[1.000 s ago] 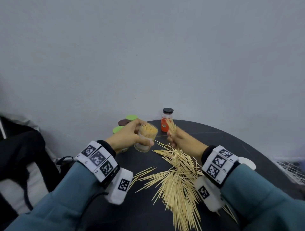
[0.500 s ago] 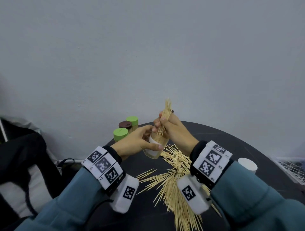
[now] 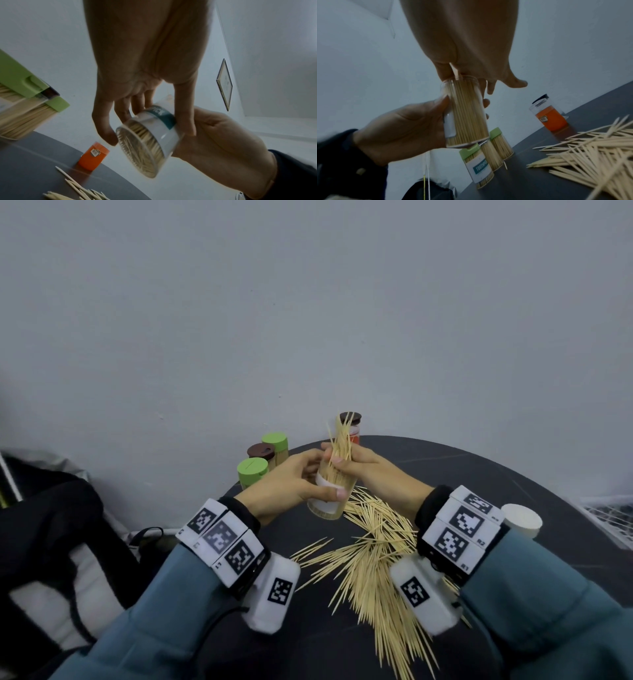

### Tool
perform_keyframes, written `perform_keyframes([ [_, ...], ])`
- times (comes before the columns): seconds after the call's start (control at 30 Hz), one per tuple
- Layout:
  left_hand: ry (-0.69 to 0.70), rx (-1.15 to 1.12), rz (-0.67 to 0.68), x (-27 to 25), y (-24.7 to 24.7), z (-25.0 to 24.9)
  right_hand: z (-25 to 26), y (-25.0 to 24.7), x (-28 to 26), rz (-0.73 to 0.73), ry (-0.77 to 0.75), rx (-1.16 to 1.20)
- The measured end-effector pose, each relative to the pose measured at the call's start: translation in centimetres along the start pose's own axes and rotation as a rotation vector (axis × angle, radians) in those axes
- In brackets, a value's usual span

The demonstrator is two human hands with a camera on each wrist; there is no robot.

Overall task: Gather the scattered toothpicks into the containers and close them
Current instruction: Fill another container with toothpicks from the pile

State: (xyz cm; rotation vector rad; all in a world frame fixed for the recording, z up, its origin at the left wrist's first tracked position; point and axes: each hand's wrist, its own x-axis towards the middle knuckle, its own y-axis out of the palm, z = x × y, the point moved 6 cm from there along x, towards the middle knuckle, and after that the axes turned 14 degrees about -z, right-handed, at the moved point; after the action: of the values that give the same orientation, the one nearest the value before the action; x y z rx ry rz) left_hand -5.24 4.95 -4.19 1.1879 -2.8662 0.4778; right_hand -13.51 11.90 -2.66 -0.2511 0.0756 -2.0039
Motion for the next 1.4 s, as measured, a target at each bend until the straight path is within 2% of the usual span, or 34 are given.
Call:
perform_keyframes([
  [0.2,0.029,0.036,0.032,-0.1,0.5,-0.4,0.5,-0.9,0.3,-0.024,-0.009,0.126],
  [0.47,0.05,0.027,0.063,-0.4,1.1,-0.5,1.3,-1.3,0.0,-0.066,-0.143,0.245],
  [0.67,0.055,0.029,0.101,-0.7,1.1,-0.3,0.8,-1.5,-0.3,-0.088,-0.203,0.195],
  [0.93,-0.016,-0.067,0.017,-0.6,0.5,-0.6,1.2,-1.5,-0.1,-0.113,-0.245,0.211],
  [1.1,-0.034,-0.08,0.025,-0.7,1.1,-0.5,0.5,-0.9,-0.1,-0.115,-0.304,0.163],
  [1.27,-0.06,-0.11,-0.024,-0.4,0.5,-0.3,0.3,-1.7,0.0,-0.143,-0.282,0.031],
  [1.4,-0.059,-0.068,0.019,-0.5,1.0,-0.4,0.1,-1.3,-0.2,-0.107,-0.222,-0.062],
])
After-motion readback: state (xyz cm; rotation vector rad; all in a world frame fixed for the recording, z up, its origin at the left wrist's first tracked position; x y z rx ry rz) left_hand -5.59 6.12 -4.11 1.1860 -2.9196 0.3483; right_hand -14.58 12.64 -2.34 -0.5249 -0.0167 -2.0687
